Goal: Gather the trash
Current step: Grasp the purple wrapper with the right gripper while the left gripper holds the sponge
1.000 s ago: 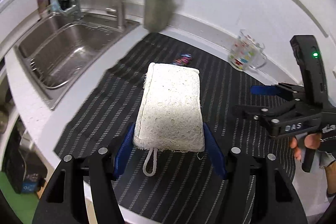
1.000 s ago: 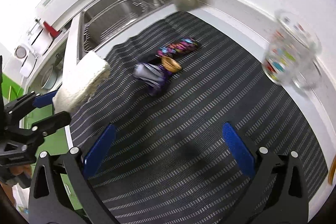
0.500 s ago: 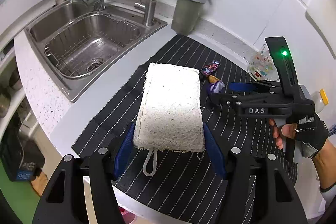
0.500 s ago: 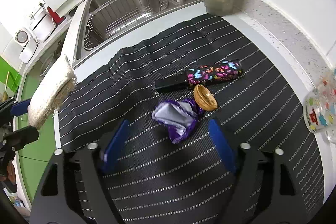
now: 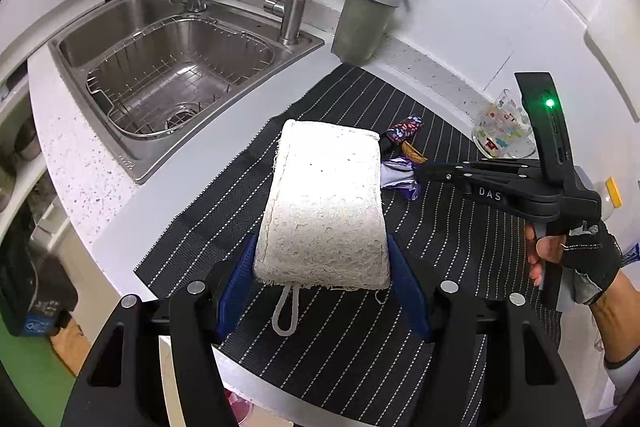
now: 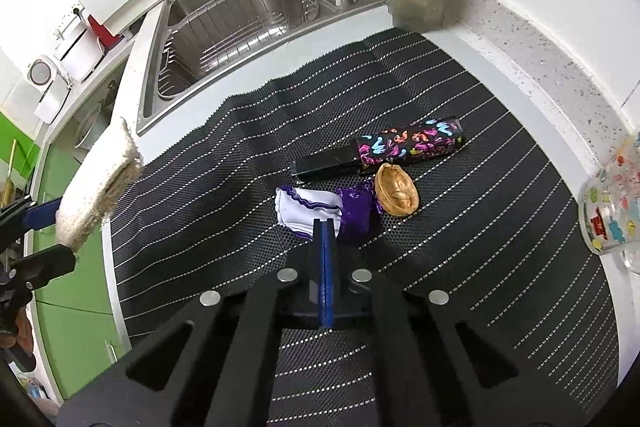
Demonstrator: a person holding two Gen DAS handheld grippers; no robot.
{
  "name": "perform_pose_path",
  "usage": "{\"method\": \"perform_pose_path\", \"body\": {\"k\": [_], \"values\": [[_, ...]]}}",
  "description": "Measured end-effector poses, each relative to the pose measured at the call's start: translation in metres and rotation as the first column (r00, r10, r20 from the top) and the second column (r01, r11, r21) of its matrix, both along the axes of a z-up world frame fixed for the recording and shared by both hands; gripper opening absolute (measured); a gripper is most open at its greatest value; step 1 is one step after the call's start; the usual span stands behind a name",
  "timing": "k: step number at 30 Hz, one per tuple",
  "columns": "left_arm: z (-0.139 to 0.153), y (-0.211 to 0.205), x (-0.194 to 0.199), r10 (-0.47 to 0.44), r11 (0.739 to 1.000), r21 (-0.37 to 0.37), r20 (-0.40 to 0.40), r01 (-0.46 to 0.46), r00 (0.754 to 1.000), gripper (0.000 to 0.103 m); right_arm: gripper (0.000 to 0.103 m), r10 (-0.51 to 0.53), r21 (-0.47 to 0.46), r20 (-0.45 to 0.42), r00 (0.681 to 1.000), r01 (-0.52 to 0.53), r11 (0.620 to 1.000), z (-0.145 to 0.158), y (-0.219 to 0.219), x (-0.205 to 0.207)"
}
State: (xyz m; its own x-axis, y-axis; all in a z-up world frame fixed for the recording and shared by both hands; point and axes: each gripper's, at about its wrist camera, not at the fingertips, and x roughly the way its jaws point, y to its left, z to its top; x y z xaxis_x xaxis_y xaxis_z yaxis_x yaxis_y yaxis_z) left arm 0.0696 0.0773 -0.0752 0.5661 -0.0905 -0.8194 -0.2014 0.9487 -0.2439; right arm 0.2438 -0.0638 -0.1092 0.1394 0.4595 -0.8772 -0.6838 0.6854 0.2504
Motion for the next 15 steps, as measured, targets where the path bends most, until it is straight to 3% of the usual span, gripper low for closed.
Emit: {"method": "perform_pose_path", "body": {"k": [9, 10, 13, 15], "values": [[0.01, -0.011, -0.013, 0.012, 1.0, 0.009, 0.016, -0.012, 1.0, 0.063, 0.004, 0.047, -0.002, 0.027, 0.999, -0.047, 0.999, 0.008, -0.001, -0.009], [0.011, -0.012, -0.015, 0.011, 1.0, 0.01, 0.017, -0.011, 1.0, 0.063, 0.012, 0.047, -0.001, 0.027, 0.999, -0.047, 0.999, 0.007, 0.0, -0.008], [0.013, -0.013, -0.016, 0.01, 1.0, 0.01, 0.016, -0.01, 1.0, 0.063, 0.083, 0.043, 0.011, 0.058, 0.997, -0.044, 0.999, 0.008, 0.001, -0.008], [0.013, -0.011, -0.016, 0.016, 1.0, 0.008, 0.018, -0.016, 1.0, 0.063, 0.09, 0.051, 0.004, 0.091, 0.995, -0.051, 0.999, 0.01, 0.003, -0.009]]}}
